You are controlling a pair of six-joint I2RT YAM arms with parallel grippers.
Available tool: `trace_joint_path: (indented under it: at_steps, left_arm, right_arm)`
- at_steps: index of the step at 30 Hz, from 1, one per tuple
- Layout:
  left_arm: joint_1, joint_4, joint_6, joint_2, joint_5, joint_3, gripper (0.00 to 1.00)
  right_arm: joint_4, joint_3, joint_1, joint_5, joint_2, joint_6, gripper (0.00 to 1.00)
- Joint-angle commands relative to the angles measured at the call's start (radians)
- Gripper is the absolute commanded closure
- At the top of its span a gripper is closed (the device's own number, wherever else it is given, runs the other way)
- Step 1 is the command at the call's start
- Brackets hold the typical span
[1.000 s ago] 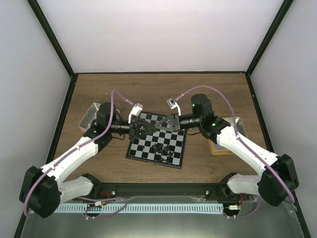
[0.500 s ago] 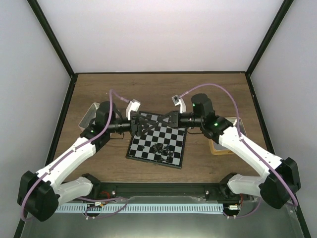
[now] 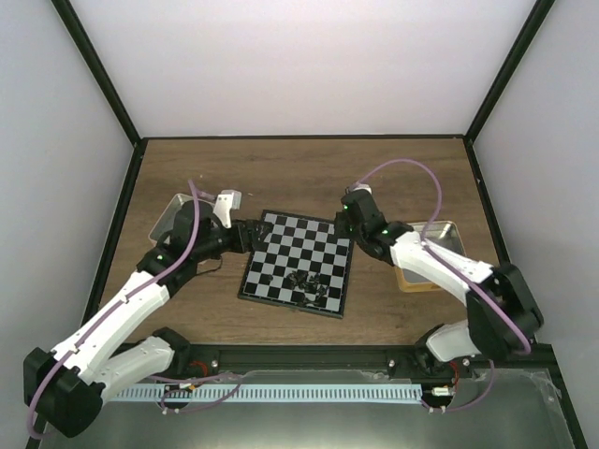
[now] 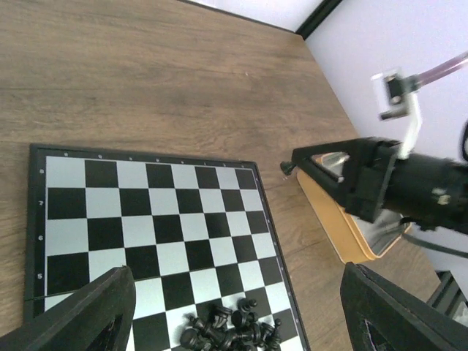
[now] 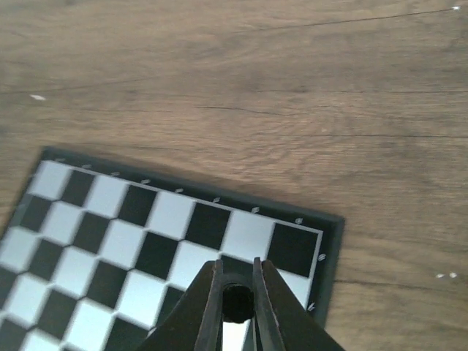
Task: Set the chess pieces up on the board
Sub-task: Place the chess piece on the chessboard.
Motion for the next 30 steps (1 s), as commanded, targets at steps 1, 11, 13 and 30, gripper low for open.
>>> trace_joint_path:
  at_steps: [1,11,13,30]
  left_arm:
    - [0.002,0.004,-0.01,-0.022,-0.051,-0.001,0.21]
    - [0.002,0.023,0.011,0.011,-0.063,0.022,0.21]
    - [0.002,0.029,0.012,0.011,-0.063,0.02,0.21]
    - [0.002,0.026,0.012,0.028,-0.061,0.001,0.21]
  right_arm:
    - [0.079,0.023,-0.029,0.157,0.12,-0.037,0.99]
    - [0.141,0.058,-0.07,0.137,0.303,-0.045,0.99]
    - [0.16,0.05,-0.071,0.13,0.311,-0.056,0.99]
    - [0.168,0.043,-0.071,0.078,0.345,-0.075,0.97]
